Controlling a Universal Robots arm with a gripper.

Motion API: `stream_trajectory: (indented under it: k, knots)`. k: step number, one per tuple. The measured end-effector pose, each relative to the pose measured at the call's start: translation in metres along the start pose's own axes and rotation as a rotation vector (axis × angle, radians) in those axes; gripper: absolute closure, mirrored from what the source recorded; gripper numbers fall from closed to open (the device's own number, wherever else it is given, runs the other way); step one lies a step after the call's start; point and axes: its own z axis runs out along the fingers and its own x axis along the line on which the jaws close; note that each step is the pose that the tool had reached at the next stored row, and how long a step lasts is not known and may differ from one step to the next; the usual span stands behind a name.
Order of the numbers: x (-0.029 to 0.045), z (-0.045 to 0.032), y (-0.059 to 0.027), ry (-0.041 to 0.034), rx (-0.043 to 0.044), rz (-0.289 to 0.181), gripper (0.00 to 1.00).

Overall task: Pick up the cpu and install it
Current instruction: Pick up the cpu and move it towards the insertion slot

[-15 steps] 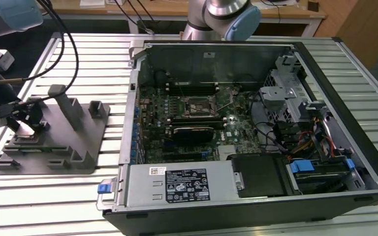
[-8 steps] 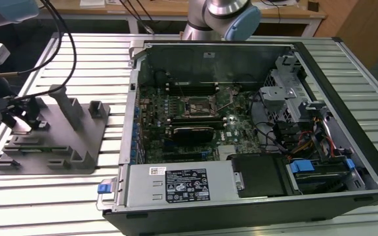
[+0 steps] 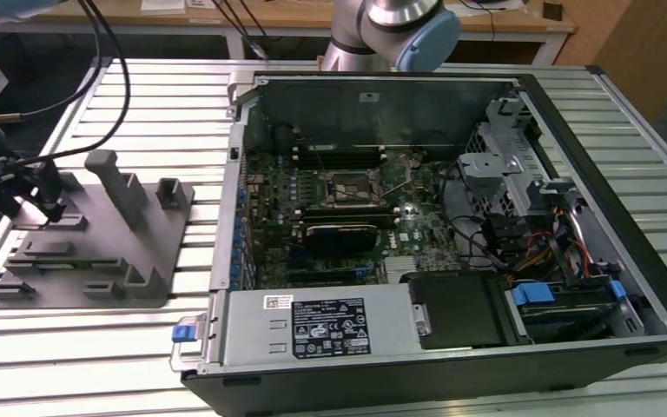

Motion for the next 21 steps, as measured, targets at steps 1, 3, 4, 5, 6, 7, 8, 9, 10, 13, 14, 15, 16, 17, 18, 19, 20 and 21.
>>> stream_trajectory:
  k: [1,3,4,5,6,7,8,9,10,13,14,15,16,17,18,19,20,21]
  knots:
    - [-0.0001,-0.0028,0.0001,0.0000,0.0001,0.000,0.45]
    - [-0.0004,-0.0081,0.0004,-0.0001,0.0000,0.000,0.45]
    - [-0.0005,-0.0113,0.0005,0.0000,0.0000,0.000,0.45]
    - [-0.0006,-0.0142,0.0007,0.0000,0.0001,0.000,0.45]
    - [-0.0007,-0.0169,0.0008,0.0000,0.0000,0.000,0.45]
    - [-0.0008,-0.0194,0.0009,-0.0002,-0.0001,0.000,0.45]
    - [-0.0009,-0.0220,0.0010,-0.0001,-0.0001,0.000,0.45]
    - [-0.0010,-0.0246,0.0012,0.0000,0.0000,0.000,0.45]
    - [-0.0011,-0.0273,0.0013,0.0000,0.0000,0.000,0.45]
    - [-0.0015,-0.0352,0.0016,-0.0001,-0.0001,0.000,0.45]
    - [-0.0016,-0.0377,0.0018,0.0000,-0.0001,0.000,0.45]
    - [-0.0017,-0.0406,0.0019,0.0000,-0.0001,0.000,0.45]
    - [-0.0019,-0.0437,0.0020,-0.0001,-0.0001,0.000,0.45]
    - [-0.0020,-0.0469,0.0022,-0.0001,-0.0001,0.000,0.45]
    - [-0.0021,-0.0500,0.0023,-0.0001,-0.0002,0.000,0.45]
    - [-0.0022,-0.0531,0.0025,0.0000,-0.0001,0.000,0.45]
    - [-0.0024,-0.0565,0.0026,0.0000,-0.0001,0.000,0.45]
    - [-0.0025,-0.0597,0.0028,-0.0001,-0.0002,0.000,0.45]
